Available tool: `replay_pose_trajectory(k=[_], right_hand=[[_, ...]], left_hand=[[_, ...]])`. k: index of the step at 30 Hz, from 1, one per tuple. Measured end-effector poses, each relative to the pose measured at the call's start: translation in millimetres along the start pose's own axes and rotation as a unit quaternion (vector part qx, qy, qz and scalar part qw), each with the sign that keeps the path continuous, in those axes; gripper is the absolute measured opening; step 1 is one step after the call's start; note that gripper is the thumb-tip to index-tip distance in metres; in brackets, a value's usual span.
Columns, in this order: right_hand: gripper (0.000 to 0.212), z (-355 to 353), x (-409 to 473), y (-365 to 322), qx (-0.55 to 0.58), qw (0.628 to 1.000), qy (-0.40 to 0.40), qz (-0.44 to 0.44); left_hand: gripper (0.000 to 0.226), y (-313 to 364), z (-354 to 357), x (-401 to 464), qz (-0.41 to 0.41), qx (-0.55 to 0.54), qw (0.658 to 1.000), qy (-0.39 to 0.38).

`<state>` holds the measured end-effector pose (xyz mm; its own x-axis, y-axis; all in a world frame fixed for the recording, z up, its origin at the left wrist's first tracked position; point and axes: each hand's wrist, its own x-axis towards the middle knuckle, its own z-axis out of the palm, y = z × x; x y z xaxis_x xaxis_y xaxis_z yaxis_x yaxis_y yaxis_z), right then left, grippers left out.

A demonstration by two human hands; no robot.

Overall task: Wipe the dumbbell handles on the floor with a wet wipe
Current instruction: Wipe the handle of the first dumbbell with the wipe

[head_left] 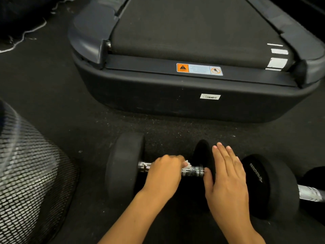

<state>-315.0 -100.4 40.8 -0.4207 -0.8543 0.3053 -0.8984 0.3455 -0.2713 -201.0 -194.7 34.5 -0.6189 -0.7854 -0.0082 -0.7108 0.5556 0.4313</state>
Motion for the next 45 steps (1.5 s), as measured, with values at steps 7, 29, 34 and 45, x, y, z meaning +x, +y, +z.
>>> replay_pose_trajectory(k=[7,29,34,45], right_hand=[[0.052,-0.6,0.7,0.2,0.002,1.000,0.005,-0.001],[0.055,-0.5,3.7,-1.7,-0.005,1.000,0.006,0.006],[0.055,1.3,5.2,-2.0,-0.002,1.000,0.012,0.006],[0.054,0.0,3.1,-2.1,-0.006,1.000,0.006,0.002]], left_hand=[[0.022,-3.8,1.3,-3.4,-0.022,0.005,0.999,0.035],[0.026,-39.0,53.5,-40.9,0.209,-0.040,0.946,0.244],[0.030,-22.1,47.1,-30.7,0.202,-0.040,0.958,0.199],[0.032,-15.6,33.1,-21.8,0.128,-0.037,0.980,0.151]])
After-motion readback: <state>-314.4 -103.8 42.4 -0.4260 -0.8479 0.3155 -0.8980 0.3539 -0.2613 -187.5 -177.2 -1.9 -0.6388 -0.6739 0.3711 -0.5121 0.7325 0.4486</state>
